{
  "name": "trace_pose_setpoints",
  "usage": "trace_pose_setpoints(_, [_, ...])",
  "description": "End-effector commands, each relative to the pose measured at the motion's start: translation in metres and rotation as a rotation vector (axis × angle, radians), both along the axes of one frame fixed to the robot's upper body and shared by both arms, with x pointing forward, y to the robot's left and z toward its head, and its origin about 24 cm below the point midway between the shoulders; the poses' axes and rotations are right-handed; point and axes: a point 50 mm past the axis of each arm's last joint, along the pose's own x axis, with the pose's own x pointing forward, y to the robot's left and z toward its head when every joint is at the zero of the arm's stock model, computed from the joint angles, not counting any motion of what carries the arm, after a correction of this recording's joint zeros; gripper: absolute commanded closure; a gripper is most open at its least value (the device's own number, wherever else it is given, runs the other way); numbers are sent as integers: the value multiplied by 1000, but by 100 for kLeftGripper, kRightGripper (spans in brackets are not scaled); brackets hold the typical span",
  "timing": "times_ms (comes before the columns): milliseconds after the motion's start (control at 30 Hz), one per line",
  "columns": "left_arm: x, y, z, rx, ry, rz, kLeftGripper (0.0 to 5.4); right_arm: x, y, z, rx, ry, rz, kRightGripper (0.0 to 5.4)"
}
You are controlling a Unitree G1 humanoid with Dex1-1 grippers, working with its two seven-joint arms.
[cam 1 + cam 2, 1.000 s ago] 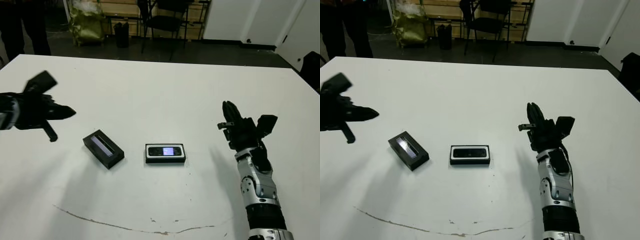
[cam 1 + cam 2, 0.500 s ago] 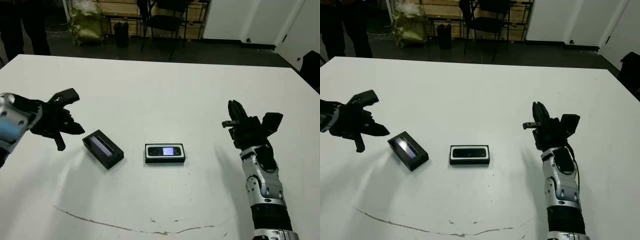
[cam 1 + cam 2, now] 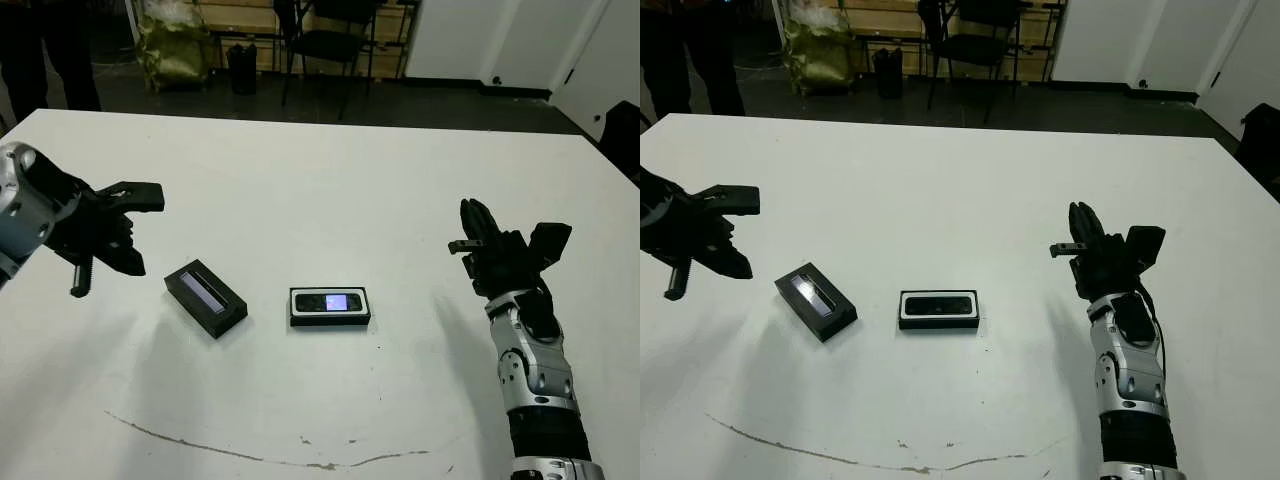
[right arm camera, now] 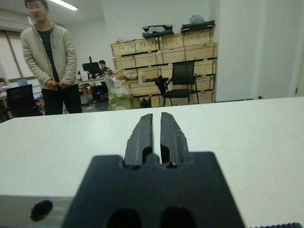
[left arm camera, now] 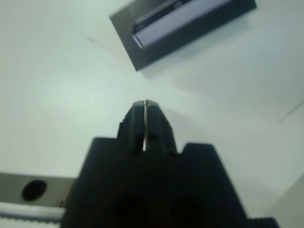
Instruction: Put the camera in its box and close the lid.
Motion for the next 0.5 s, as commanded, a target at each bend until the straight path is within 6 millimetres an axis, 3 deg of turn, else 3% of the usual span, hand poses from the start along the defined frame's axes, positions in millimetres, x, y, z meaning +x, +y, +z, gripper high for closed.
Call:
trace_pose_setpoints(33, [2,-2,-11,-10,78,1,540,-2,-3,-2,-13,29,-11,539])
trace_pose_setpoints(167, [3,-3,-23,-20,122,6,540,-1,-7,-9,11,20,5,539])
trace_pose_setpoints(500, [4,-6,-43,-89,185,-25,540,-8,1,8,-44,45,-49,539])
